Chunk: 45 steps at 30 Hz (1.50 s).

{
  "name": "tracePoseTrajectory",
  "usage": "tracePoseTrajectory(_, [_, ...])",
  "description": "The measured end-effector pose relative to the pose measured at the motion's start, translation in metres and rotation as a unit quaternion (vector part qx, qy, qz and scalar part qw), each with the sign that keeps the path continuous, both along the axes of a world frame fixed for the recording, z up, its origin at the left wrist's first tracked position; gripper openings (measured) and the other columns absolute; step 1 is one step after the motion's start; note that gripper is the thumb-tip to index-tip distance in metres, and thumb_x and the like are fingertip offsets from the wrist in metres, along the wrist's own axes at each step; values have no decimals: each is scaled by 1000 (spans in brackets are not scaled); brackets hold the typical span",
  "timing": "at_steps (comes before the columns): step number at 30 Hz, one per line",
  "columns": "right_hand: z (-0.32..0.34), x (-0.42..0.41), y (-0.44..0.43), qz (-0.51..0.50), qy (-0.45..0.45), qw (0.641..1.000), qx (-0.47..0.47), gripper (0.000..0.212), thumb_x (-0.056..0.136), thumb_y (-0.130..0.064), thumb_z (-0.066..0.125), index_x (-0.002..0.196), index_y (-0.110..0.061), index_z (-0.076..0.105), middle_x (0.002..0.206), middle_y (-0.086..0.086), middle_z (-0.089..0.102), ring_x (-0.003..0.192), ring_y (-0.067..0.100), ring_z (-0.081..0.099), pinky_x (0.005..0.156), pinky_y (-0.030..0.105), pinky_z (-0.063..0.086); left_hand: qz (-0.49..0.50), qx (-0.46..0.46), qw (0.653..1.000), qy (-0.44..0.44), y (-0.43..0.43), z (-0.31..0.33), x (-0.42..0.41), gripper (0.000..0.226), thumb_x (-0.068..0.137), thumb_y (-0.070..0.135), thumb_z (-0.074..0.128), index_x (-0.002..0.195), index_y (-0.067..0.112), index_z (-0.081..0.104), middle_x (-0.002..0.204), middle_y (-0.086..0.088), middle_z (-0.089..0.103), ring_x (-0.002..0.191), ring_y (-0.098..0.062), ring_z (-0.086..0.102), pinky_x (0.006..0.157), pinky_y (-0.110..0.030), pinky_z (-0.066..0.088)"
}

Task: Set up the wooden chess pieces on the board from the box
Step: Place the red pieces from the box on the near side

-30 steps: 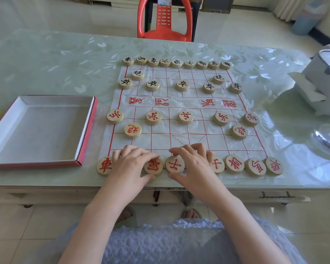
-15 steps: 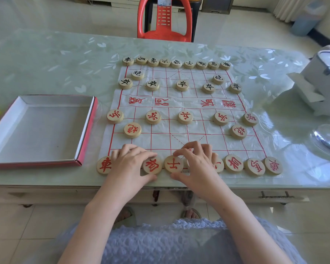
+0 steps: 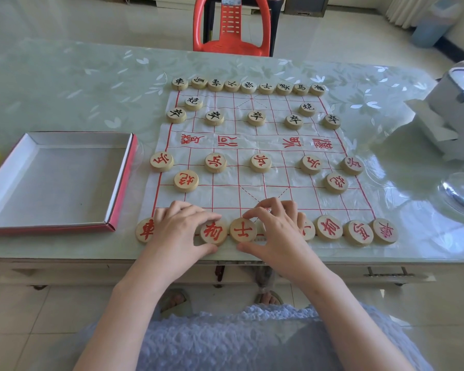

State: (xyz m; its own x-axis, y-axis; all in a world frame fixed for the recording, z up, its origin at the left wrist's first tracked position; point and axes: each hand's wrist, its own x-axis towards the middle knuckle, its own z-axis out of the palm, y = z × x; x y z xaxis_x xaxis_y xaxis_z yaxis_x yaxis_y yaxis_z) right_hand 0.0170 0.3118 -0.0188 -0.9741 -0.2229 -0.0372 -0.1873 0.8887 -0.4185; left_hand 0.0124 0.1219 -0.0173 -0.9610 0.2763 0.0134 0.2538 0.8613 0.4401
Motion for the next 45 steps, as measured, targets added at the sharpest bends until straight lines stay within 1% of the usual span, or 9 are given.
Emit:
tracePoseTrajectory(5, [-1,0,-1,-7,3,1000,4,54,72,-55,66,117,-30,51,121,-11,35,113,12,19,80,22,8,44,-20,998,35,3,-6,-2,56,64,59,70,114,39,57,108,20,55,115,-8,33,83,-25,16])
tracePoseTrajectory(11, [-1,0,-1,-8,4,1000,4,54,72,-55,66,118,-30,51,122,-11,36,114,13,19,81,22,9,60,-28,997,45,3,-6,-2,54,61,61,71,107,35,59,107,17,56,114,-10,35,83,-26,17])
tracePoseTrajectory(20, [-1,-1,-1,2,-3,1000,-1,51,77,-48,65,123,-32,48,126,-12,36,118,14,18,79,21,6,51,-37,998,30,2,-6,-2,56,63,58,71,112,36,56,111,18,55,115,-10,33,77,-24,13])
tracePoseTrajectory(27, [-3,-1,-1,4,6,1000,4,51,79,-48,62,124,-32,47,126,-12,35,117,14,17,78,20,6,46,-28,998,16,1,-6,-2,57,66,57,70,117,39,54,114,19,53,117,-8,31,86,-26,16])
tracePoseTrajectory(32, [-4,0,-1,-1,9,1000,8,52,79,-49,62,125,-32,46,126,-11,35,119,15,17,79,20,6,42,-27,999,11,1,-5,-1,57,68,55,69,119,39,52,117,19,52,119,-8,30,87,-26,15])
tracePoseTrajectory(35, [-1,0,2,-6,5,1000,2,60,77,-50,64,130,-33,42,130,-12,33,121,14,18,83,22,8,38,-26,999,9,2,-4,-1,65,66,58,69,125,39,49,121,19,49,121,-8,26,89,-25,14])
tracePoseTrajectory(38, [10,0,25,-48,6,998,-35,69,72,-53,67,133,-37,39,130,-14,33,121,10,18,93,26,14,24,-9,999,32,8,3,-1,70,66,59,67,129,39,46,126,19,45,122,-6,22,90,-25,14])
tracePoseTrajectory(41, [19,7,61,-102,7,991,-90,60,71,-46,71,125,-40,47,128,-19,39,119,5,21,100,32,22,7,10,998,60,17,10,-1,60,71,54,65,127,39,48,124,20,47,118,-2,19,82,-20,10])
tracePoseTrajectory(45, [16,20,92,-134,10,985,-108,49,72,-39,73,117,-42,53,123,-22,45,116,6,24,103,42,28,-7,26,999,43,34,12,-5,53,75,49,65,125,39,49,124,20,48,122,-4,22,83,-18,9])
